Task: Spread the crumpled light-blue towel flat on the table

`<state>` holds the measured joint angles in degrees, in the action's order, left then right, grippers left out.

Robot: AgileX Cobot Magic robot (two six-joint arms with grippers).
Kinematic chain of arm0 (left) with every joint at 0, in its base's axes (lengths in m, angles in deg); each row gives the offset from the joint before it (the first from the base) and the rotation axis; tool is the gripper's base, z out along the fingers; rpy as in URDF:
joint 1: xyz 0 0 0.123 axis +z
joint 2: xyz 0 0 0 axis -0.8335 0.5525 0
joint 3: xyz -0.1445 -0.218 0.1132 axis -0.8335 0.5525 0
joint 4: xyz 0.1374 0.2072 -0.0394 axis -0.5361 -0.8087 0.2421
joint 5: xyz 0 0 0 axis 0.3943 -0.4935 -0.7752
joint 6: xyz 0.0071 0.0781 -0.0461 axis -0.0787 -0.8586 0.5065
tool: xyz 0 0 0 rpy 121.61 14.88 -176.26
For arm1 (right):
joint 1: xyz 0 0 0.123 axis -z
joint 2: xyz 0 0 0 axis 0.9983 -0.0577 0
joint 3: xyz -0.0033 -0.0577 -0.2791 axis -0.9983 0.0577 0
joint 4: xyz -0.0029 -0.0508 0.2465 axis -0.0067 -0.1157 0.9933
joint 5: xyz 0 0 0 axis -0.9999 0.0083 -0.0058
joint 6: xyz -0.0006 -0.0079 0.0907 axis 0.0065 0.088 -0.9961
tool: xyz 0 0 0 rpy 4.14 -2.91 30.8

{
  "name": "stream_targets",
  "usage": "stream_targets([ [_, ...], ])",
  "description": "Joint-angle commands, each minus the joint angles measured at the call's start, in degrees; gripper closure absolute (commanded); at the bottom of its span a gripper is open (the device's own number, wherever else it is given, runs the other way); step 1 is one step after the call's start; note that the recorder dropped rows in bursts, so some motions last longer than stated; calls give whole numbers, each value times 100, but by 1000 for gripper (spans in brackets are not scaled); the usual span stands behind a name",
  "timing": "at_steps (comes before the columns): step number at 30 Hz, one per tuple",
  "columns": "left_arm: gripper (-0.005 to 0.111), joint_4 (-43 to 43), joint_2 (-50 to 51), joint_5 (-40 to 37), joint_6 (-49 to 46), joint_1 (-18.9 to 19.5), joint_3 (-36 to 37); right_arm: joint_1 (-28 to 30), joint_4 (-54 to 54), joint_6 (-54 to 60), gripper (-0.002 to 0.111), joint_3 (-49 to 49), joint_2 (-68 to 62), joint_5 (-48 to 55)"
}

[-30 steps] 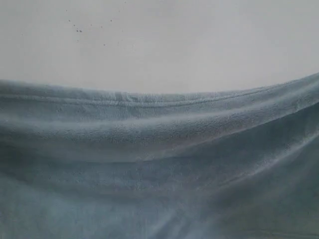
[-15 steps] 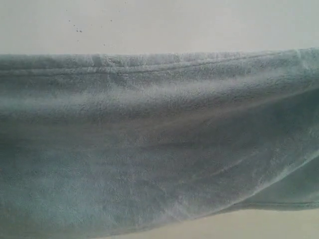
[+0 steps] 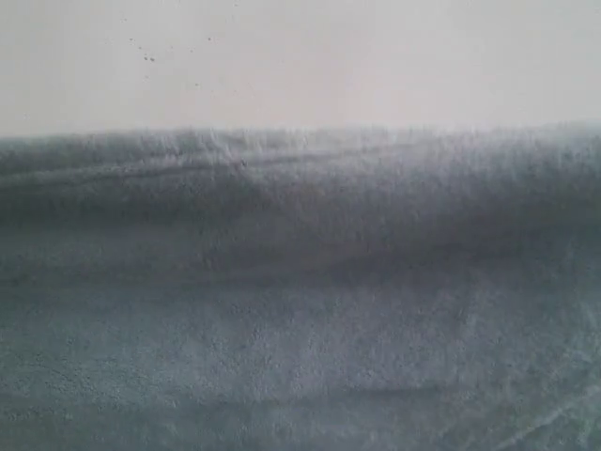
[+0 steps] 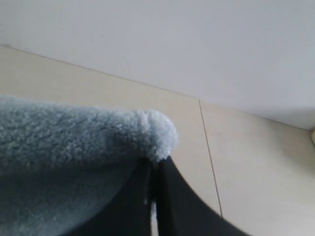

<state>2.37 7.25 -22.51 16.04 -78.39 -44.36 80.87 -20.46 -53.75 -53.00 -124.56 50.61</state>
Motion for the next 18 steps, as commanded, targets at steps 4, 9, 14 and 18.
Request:
stream_targets([
  [4, 103, -510, 1363, 757, 336, -70, 305, -68, -269, -119, 108, 14, -1402, -431],
  [9, 103, -1560, 2735, 1042, 1459, -70, 319, 18, -269, -257, 108, 14, -2606, -1177],
  [14, 103, -2255, 4260, 1374, 2435, 73, 306, 295, -179, -359, 108, 14, -3785, -1916],
  [18, 103, -3163, 5472, 1799, 4201, 497, 87, 571, 18, -488, 108, 14, -4618, -2581],
])
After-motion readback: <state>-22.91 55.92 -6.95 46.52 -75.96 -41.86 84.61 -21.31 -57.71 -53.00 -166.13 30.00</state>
